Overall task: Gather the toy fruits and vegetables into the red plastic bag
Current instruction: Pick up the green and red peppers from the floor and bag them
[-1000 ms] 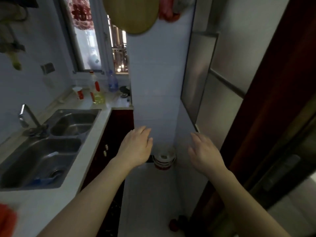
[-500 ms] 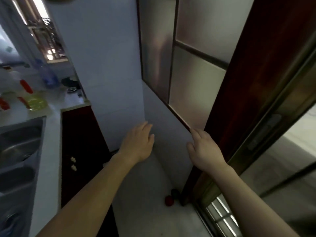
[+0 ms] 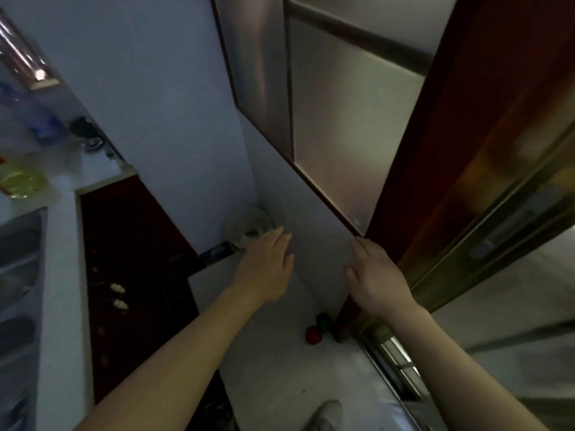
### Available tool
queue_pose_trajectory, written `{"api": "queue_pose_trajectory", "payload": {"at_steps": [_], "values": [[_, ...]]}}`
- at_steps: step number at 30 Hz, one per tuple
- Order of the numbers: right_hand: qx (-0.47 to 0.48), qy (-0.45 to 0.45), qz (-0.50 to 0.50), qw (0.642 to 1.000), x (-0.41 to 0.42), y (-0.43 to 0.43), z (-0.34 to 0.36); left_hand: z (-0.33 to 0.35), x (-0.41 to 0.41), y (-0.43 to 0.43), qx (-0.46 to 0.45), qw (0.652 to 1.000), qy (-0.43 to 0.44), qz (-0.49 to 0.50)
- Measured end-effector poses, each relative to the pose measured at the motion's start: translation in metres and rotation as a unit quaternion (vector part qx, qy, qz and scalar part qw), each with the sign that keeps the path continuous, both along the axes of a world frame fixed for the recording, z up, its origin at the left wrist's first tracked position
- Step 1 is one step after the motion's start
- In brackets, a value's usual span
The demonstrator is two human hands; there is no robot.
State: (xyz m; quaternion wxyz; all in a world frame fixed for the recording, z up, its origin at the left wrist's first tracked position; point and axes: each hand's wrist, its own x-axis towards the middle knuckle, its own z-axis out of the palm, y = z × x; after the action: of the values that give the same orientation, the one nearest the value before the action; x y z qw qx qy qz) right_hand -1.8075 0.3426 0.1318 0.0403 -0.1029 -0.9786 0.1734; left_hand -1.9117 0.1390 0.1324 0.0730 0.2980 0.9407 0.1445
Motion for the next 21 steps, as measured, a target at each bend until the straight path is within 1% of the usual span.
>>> {"api": "queue_pose_trajectory", "payload": {"at_steps": [3, 7, 14, 17, 21], "values": [[-0.017, -0.028, 0.003, 0.999, -0.01, 0.01, -0.023, -0.024, -0.009, 0.009, 0.004, 1.0, -0.016, -0.006], [-0.016, -0.051, -0.004, 0.999, -0.016, 0.018, -0.06, -0.06, -0.014, 0.018, -0.004, 0.999, -0.044, -0.018], [-0.038, -0.101, -0.013, 0.994, -0.024, 0.015, -0.137, -0.141, -0.026, 0.021, -0.034, 0.992, -0.112, -0.038], [-0.06, -0.127, -0.032, 0.99, -0.029, 0.012, -0.186, -0.19, -0.031, 0.021, -0.045, 0.989, -0.136, -0.047], [-0.071, -0.149, -0.049, 0.985, -0.038, 0.007, -0.273, -0.272, -0.041, 0.022, -0.051, 0.984, -0.156, -0.063]]}}
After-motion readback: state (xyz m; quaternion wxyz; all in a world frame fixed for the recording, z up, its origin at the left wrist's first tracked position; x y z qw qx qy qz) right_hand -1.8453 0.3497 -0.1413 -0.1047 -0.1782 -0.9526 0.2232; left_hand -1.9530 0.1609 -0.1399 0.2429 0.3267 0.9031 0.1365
